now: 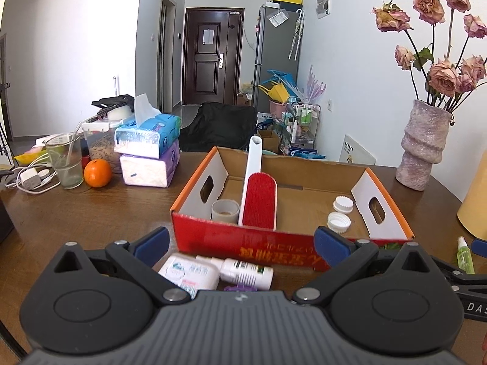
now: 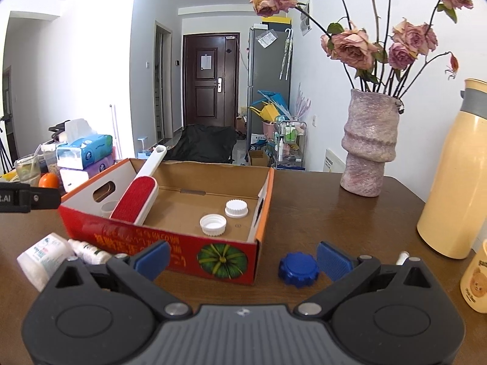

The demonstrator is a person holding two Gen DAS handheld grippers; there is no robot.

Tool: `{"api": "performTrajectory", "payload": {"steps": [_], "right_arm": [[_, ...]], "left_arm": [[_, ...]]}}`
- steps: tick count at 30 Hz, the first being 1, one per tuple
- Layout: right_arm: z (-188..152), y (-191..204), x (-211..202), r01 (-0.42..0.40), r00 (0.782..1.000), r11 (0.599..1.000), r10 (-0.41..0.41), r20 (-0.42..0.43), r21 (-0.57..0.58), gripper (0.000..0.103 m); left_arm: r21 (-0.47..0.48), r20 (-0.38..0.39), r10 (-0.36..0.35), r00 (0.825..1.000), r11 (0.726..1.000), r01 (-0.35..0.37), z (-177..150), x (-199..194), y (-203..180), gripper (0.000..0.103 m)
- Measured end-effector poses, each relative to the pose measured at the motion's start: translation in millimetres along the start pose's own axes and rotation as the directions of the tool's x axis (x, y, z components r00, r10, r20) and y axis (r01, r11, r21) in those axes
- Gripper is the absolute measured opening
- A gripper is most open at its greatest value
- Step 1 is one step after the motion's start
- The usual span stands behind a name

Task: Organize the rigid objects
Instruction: 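Withdraw both tools from the box toward the remaining items, then grasp the white cotton-swab container with the left gripper while the right gripper grasps the beige cube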

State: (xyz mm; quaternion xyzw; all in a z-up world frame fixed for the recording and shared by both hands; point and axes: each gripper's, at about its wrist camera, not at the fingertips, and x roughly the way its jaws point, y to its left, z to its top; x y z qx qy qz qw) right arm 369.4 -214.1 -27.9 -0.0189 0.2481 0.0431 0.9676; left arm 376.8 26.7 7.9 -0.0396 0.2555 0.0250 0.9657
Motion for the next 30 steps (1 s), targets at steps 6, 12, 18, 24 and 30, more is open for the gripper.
{"api": "performTrajectory", "payload": {"steps": [6, 12, 18, 24, 30], "right_arm": [[-16.5, -6.2, -20.3, 0.010, 1.000, 1.000, -0.010, -0.008, 0.003, 0.103], [-31.0, -15.5, -36.6, 0.037, 0.999, 0.999, -0.036, -0.011, 0.008, 0.103], [-43.5, -29.5, -50.7, 0.058, 0.998, 0.998, -0.058, 0.000, 0.027, 0.103], [-56.5, -41.7, -59.1, 0.084, 0.996, 0.996, -0.084, 0.001, 0.032, 0.103], [-67.6, -54.2, -62.4, 0.113, 0.993, 0.993, -0.113, -0.023, 0.022, 0.103]], "left_arm": [[0.004, -0.007, -0.002, 1.000, 1.000, 0.002, -12.5, -17.5, 1.0, 0.103], [0.009, -0.020, 0.000, 1.000, 1.000, 0.000, -26.9, -30.3, 3.6, 0.103], [0.004, -0.045, 0.009, 0.999, 1.000, -0.009, -41.5, -34.7, 9.3, 0.103], [0.006, -0.063, 0.018, 0.998, 1.000, -0.018, -52.8, -35.9, 17.3, 0.103], [0.010, -0.065, 0.031, 0.997, 0.999, -0.031, -59.3, -36.4, 28.1, 0.103]]}}
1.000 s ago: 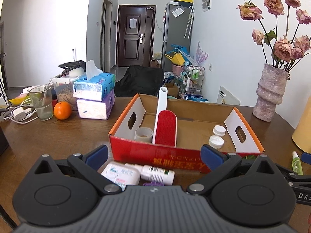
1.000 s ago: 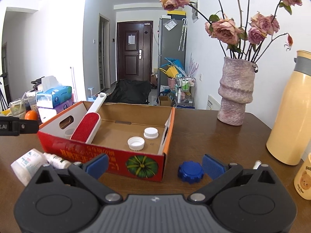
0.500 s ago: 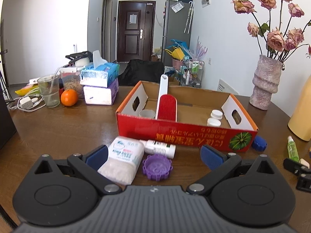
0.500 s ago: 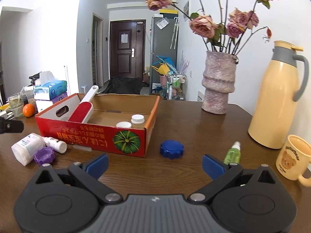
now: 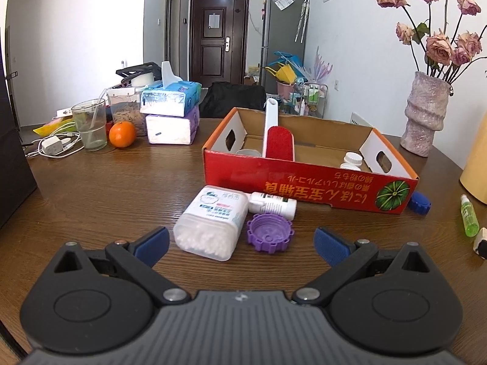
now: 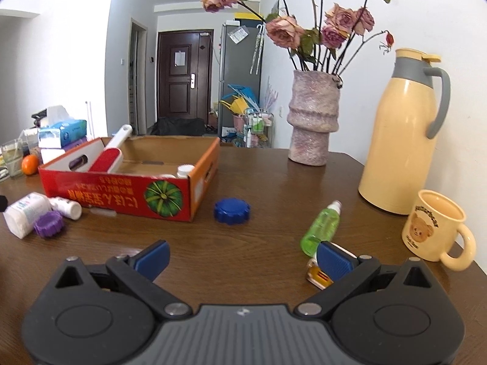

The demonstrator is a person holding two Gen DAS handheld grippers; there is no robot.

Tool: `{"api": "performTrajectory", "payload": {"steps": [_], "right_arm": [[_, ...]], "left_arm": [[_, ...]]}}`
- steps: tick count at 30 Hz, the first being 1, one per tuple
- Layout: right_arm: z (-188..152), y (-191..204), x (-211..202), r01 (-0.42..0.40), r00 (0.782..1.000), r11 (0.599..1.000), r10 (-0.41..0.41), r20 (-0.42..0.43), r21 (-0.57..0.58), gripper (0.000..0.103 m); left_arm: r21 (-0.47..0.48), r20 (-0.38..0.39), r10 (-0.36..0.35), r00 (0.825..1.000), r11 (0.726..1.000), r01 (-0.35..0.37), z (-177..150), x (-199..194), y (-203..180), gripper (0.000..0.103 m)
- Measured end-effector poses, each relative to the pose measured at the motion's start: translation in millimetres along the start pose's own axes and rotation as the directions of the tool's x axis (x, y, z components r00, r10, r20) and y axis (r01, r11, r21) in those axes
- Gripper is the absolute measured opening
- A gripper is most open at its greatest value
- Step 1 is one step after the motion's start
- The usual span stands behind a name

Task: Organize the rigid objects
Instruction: 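Grasp the white cotton-swab container with the left gripper while the right gripper grasps the beige cube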

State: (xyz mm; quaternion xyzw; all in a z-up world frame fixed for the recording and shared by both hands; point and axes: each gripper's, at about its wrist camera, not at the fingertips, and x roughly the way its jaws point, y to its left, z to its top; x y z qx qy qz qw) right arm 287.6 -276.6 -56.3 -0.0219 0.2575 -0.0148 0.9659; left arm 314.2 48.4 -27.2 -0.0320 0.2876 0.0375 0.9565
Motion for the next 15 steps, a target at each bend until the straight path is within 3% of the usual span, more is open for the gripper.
{"api": "performTrajectory", "payload": {"steps": [15], "right_arm": [[-18.9, -40.2, 23.5, 0.064, 0.993, 0.997, -0.059, -0.100, 0.043, 0.103]], "left_arm": [[0.025, -0.024, 0.040, 0.999, 0.999, -0.039, -8.2, 21.5, 28.4, 0.103]]}}
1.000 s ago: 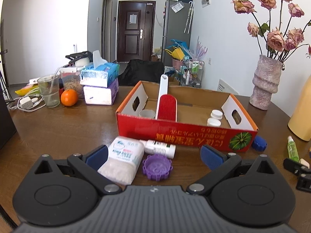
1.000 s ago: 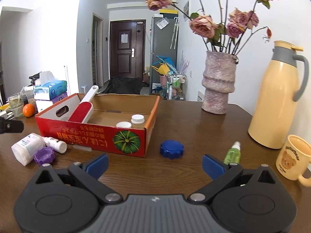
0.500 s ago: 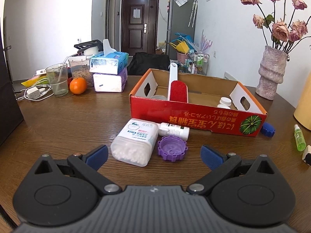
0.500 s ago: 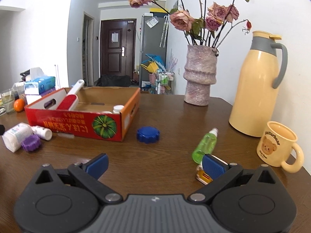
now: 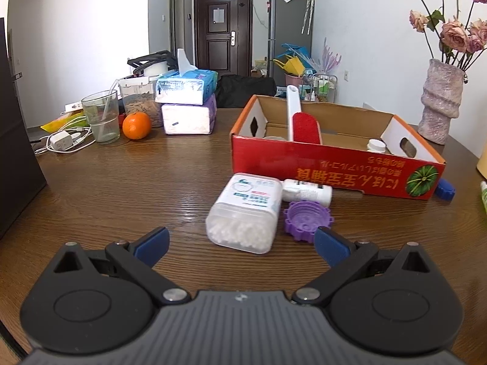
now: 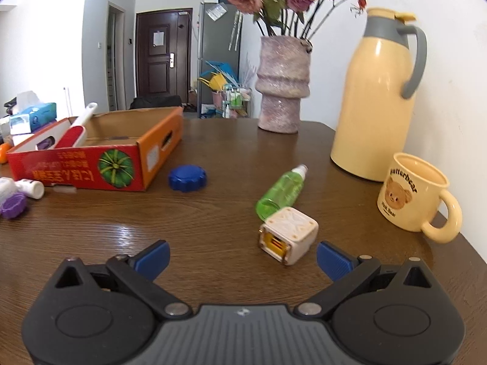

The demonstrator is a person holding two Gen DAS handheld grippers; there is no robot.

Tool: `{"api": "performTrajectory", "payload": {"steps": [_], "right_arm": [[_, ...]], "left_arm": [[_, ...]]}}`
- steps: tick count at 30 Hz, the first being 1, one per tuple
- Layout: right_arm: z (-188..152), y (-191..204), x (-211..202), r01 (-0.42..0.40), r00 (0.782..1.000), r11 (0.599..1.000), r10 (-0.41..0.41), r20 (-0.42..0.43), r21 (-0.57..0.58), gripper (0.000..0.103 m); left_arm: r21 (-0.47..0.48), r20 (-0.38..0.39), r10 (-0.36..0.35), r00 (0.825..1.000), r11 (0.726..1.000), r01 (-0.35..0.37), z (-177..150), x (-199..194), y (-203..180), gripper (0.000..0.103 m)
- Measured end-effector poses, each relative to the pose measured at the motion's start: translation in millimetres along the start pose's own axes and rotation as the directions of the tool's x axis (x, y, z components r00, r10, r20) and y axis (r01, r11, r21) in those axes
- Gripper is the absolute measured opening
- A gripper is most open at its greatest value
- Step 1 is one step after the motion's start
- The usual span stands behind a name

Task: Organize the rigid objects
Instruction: 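Grasp the white cotton-swab container with the left gripper while the right gripper grasps the beige cube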

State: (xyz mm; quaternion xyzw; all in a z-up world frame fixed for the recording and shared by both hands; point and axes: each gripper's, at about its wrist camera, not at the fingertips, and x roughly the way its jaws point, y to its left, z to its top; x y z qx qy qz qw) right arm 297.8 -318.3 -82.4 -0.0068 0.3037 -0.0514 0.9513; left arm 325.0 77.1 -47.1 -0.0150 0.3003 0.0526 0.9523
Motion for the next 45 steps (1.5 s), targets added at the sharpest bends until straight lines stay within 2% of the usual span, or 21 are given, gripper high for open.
{"api": "performTrajectory", "payload": {"steps": [17, 28, 30, 36, 41, 43, 45], "right_arm": [[-2.4, -36.6, 41.6, 0.066, 0.996, 0.997, -0.063, -0.063, 0.044, 0.101], [5.2, -42.3, 60.8, 0.077, 0.994, 0.996, -0.072, -0.084, 0.051, 0.099], [6.4, -40.9, 62.7, 0.079, 0.993, 0.996, -0.074, -0.087, 0.050, 0.099], [11.1, -40.5, 71.8, 0.079, 0.993, 0.995, -0.073, -0.096, 0.065, 0.091], [13.9, -44.3, 75.4, 0.067, 0.995, 0.993, -0.058, -0.084, 0.100, 0.068], [14.4, -42.4, 75.4, 0.059, 0.996, 0.994, -0.052, -0.077, 0.093, 0.061], [15.0, -40.8, 75.5, 0.056, 0.996, 0.995, -0.050, -0.074, 0.088, 0.059]], "left_arm": [[0.021, -0.061, 0.024, 0.998, 1.000, -0.023, -0.6, 45.5, 22.9, 0.103], [0.042, -0.039, -0.055, 0.998, 0.998, 0.057, 3.2, 45.5, 14.4, 0.103], [0.049, -0.032, -0.045, 0.998, 0.998, 0.046, 4.6, 45.9, 10.3, 0.103], [0.038, -0.042, -0.013, 0.999, 0.999, 0.015, 10.9, 60.6, 8.0, 0.103], [0.020, -0.042, 0.002, 0.999, 1.000, -0.001, 14.9, 69.4, 10.8, 0.103], [0.019, -0.043, 0.011, 0.999, 1.000, -0.010, 14.9, 71.7, 11.3, 0.103], [0.014, -0.044, 0.013, 0.999, 1.000, -0.012, 15.1, 73.3, 12.2, 0.103]]}}
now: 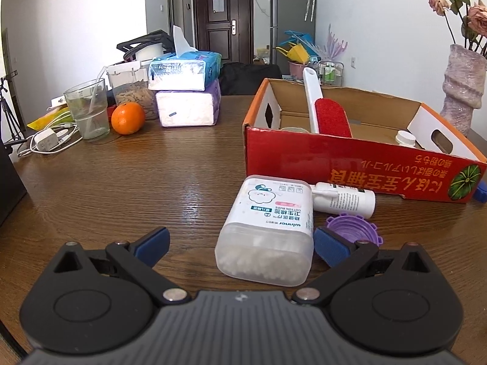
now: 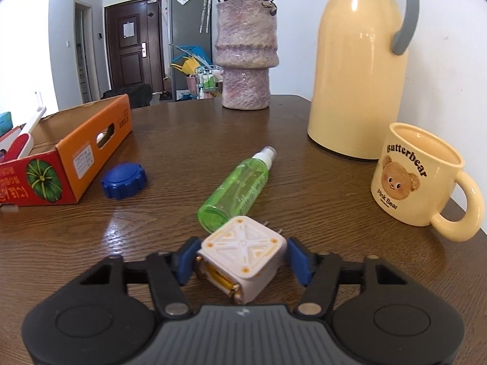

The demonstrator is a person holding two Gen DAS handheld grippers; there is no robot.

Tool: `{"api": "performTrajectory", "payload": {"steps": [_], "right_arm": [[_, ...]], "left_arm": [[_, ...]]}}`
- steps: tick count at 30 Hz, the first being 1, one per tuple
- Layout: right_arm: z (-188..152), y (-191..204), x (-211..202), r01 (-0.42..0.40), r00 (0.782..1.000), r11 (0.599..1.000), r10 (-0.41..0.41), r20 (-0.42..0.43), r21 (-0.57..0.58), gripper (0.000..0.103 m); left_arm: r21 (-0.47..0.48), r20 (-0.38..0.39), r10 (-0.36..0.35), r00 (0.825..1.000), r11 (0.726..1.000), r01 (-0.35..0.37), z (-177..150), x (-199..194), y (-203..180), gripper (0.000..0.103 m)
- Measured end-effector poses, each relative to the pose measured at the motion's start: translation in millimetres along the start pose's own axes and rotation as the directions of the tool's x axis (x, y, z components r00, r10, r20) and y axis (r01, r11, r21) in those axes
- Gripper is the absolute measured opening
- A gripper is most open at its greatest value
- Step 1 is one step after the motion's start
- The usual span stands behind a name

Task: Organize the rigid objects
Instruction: 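Grasp the white cotton-swab container with the left gripper while the right gripper grasps the beige cube, then carry the swab container and beige cube toward the red box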

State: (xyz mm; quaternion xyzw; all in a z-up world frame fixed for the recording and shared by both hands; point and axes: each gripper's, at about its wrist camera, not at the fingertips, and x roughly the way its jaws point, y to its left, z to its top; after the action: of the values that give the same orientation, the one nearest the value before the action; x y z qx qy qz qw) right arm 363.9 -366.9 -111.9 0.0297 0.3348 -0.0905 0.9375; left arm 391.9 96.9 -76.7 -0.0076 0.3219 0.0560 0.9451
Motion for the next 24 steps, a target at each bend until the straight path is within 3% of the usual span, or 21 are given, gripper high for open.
{"api": "performTrajectory", "payload": {"steps": [14, 17, 20, 24], "right_arm": [[0.4, 1.3, -0.4, 0.007, 1.000, 1.000, -0.007, 0.003, 0.000, 0.057], [0.2, 2.2, -1.0, 0.014, 1.000, 1.000, -0.014, 0.005, -0.003, 0.057], [-0.1, 2.5, -1.8, 0.021, 1.000, 1.000, -0.021, 0.006, 0.000, 0.057], [-0.6, 3.2, -3.2, 0.032, 0.999, 0.999, -0.032, 0.009, 0.004, 0.057]], "left_arm": [[0.017, -0.030, -0.012, 0.999, 1.000, 0.012, 4.0, 18.6, -5.3, 0.099], [0.018, -0.042, -0.029, 0.999, 0.999, 0.029, 5.7, 24.3, -6.1, 0.089], [0.028, -0.053, -0.062, 0.997, 0.998, 0.064, 5.8, 26.5, -7.7, 0.070], [0.038, -0.044, -0.054, 0.998, 0.998, 0.056, 4.5, 24.3, -9.3, 0.067]]}}
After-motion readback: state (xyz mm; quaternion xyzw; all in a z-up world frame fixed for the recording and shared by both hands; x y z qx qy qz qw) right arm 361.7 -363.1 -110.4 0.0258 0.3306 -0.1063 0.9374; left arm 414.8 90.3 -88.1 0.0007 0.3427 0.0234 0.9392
